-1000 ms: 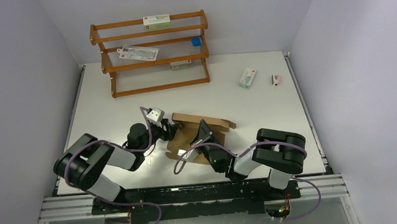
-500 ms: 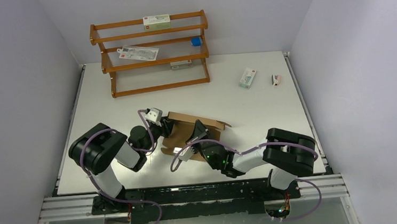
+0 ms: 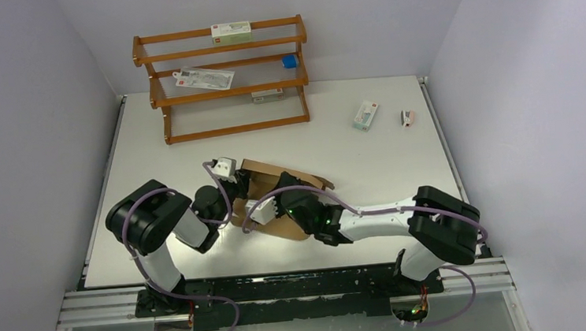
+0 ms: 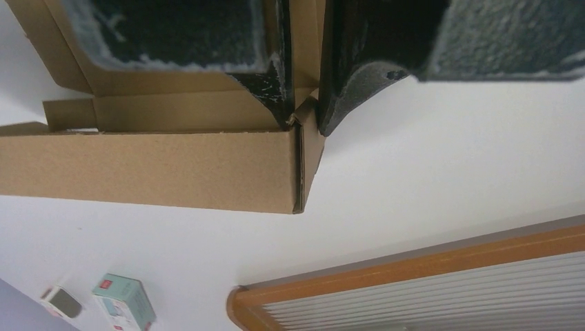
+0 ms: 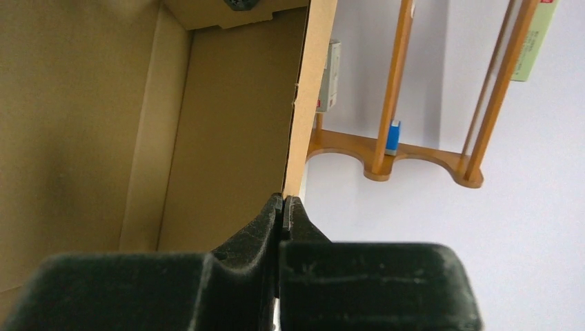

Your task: Fold the paper box

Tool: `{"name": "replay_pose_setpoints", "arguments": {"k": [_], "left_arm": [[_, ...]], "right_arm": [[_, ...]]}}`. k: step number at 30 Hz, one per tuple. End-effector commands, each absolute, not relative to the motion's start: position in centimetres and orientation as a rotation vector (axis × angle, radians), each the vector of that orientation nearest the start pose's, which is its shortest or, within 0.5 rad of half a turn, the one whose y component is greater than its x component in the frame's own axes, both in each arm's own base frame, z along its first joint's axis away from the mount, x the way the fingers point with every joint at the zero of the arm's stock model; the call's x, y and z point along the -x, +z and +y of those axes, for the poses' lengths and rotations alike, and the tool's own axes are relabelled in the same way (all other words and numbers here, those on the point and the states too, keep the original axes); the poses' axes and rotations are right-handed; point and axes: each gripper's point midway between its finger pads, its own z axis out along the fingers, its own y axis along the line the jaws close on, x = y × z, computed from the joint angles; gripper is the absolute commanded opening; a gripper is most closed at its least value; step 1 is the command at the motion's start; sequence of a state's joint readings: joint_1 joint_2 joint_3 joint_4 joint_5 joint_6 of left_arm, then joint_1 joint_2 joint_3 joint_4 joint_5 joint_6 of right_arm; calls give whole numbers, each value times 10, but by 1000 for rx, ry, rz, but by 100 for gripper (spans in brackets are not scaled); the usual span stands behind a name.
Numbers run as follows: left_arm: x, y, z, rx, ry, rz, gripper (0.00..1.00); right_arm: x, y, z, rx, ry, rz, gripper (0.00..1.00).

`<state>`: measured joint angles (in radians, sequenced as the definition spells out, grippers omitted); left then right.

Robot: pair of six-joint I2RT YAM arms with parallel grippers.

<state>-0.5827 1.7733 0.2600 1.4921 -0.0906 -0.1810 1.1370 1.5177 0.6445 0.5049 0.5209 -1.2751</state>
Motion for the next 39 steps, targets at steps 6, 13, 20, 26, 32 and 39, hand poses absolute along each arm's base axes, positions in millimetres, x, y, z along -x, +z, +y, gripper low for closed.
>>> {"name": "replay_pose_setpoints", "arguments": {"k": [6,13,20,26,32,39], "left_arm": [[-352,116,-207,-35,-443,1524,7],[-354,116,-208,-3,-444,1486,22],[-355,120,-216,-50,-467,1429,28],[-362,116,-217,-39,-442,1422,20],[-368,117,-208,28,-415,1405,12],[-371,121,-203,100,-372,1401,5]], "right_arm": [[-261,102,320,1787,-324,1210,2],[-257,104,332,1782,-157,1314,2],[-263,103,334,1764,-87,1372,2],[-264,106,337,1743,-3,1401,2],[-262,107,341,1727,64,1423,2],[-270,112,337,1644,83,1474,4]]}}
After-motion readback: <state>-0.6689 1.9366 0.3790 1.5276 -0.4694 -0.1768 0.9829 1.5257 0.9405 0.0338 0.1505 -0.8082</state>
